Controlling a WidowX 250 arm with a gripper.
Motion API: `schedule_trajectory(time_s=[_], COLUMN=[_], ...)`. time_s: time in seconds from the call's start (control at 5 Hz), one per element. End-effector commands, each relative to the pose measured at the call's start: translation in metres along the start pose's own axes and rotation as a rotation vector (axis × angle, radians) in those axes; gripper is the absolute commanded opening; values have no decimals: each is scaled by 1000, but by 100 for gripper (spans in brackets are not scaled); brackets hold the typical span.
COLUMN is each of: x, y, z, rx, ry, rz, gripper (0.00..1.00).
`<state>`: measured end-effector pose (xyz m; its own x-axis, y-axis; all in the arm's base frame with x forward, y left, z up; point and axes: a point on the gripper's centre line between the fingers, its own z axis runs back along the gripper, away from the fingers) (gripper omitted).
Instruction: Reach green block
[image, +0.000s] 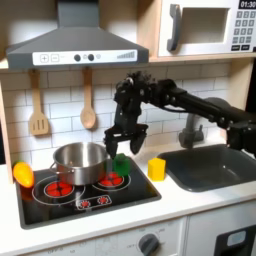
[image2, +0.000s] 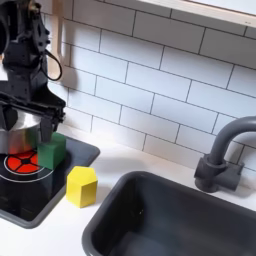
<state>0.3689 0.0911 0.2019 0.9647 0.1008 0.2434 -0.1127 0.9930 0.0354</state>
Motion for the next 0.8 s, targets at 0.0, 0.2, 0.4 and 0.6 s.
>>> schedule_trajectory(time_s=[0.0,0.2,0.4,0.6], x=[1,3,5,5], y=[-3,-4,-14,-20], z=[-6,-10,-14,-20], rx=[1,-3,-11,-11], ry=[7,9,19,33], rz=[-10,-2,-19,-26], gripper=[100,100,100,100])
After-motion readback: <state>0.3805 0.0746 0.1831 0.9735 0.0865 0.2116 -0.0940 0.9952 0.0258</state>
